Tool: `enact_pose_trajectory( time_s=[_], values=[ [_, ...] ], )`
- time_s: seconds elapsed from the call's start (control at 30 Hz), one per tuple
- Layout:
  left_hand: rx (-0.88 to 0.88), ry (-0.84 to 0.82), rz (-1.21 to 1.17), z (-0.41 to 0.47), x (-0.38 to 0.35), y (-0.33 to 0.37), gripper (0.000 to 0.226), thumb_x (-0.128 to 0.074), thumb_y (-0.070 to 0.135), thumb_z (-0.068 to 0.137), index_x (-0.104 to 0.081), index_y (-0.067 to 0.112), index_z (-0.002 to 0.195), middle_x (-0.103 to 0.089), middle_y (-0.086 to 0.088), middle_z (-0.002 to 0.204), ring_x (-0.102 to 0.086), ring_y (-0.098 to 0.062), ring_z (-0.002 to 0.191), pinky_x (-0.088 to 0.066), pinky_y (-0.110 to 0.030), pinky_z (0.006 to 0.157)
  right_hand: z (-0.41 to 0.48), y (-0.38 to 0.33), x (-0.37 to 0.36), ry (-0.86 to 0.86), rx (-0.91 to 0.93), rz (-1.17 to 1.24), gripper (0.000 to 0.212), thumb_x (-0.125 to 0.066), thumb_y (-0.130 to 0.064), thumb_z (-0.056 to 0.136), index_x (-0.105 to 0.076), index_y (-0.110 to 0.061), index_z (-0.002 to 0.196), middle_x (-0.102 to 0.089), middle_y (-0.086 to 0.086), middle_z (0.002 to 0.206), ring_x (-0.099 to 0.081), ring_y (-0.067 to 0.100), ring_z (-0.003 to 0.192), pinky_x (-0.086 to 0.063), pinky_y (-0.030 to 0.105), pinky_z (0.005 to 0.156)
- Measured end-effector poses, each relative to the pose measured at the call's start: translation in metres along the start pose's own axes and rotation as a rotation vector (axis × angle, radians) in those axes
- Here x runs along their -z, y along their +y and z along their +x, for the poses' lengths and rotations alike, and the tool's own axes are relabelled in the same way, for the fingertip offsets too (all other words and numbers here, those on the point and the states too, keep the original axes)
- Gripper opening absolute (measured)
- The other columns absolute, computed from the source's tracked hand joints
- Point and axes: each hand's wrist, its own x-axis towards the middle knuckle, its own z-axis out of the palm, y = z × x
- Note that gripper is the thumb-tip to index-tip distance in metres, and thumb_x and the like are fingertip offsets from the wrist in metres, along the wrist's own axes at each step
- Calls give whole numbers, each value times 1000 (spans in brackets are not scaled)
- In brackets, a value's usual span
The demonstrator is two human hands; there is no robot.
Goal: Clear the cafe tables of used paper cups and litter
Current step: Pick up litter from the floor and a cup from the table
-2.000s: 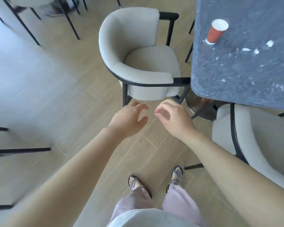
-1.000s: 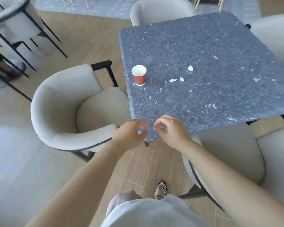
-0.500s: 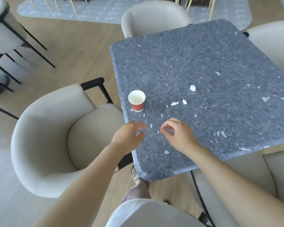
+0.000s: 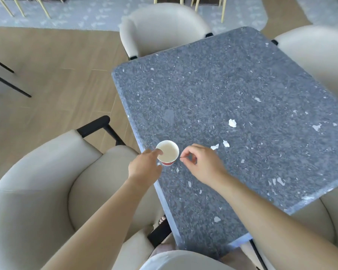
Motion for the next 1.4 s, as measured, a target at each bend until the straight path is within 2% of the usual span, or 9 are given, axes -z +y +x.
enact_pose_trajectory(
  time_s=[0.1,0.23,0.37,0.53,0.87,1.03,1.23,1.33,1.4],
  values=[
    [-13,-3,-16,8,-5,1,24,-51,31,89,-57,30,112,-57,4,113,-58,-19,98,-50,-31,72,8,0,-3,-12,-30,5,3,-63,-22,82,-61,-23,80,-57,-13,80,-51,12,61,-43,26,59],
    [-55,33,-105,14,-17,14,19,-49,33,90,-59,30,105,-60,7,110,-59,-16,96,-49,-29,69,11,8,1,-31,-77,5,3,-62,-21,82,-61,-23,80,-56,-13,81,-51,13,60,-46,30,59],
    [-129,43,-145,17,-25,39,18,-50,33,89,-60,30,104,-61,9,107,-60,-15,92,-47,-28,67,12,25,13,-14,-115,7,4,-62,-20,82,-60,-22,80,-59,-11,84,-53,13,62,-48,32,60],
    [-170,22,-110,22,-26,73,18,-52,34,89,-60,30,105,-60,6,107,-60,-19,91,-50,-33,70,10,49,34,25,-114,37,2,-63,-18,82,-61,-19,83,-62,-8,89,-57,17,66,-50,34,64],
    [-229,0,-27,36,-28,125,17,-53,34,88,-59,31,104,-60,9,105,-60,-17,86,-44,-26,62,2,89,71,119,-110,106,6,-65,-17,81,-62,-20,85,-61,-11,88,-58,16,68,-46,28,59],
    [-244,-3,-24,42,-33,143,16,-53,35,86,-59,33,101,-60,11,101,-58,-14,81,-41,-25,60,-3,107,82,104,-158,113,20,-70,-20,77,-63,-21,95,-62,-11,96,-59,15,73,-49,29,66],
    [-255,-9,4,47,-34,150,16,-52,36,87,-58,33,102,-59,12,100,-57,-13,78,-43,-26,59,-12,124,91,159,-188,142,17,-68,-19,79,-64,-19,96,-63,-7,97,-60,16,72,-51,35,67],
    [-291,-23,21,50,-37,158,15,-53,36,87,-57,33,101,-59,13,102,-57,-12,80,-42,-24,58,-19,132,97,180,-207,142,16,-67,-19,81,-64,-19,97,-62,-7,97,-59,16,73,-51,34,68],
    [-314,-36,15,52,-42,167,15,-54,36,86,-57,33,100,-60,13,103,-58,-12,82,-46,-26,61,-26,140,101,205,-237,145,15,-66,-19,81,-63,-19,97,-61,-8,95,-59,14,74,-50,31,67]
  ],
)
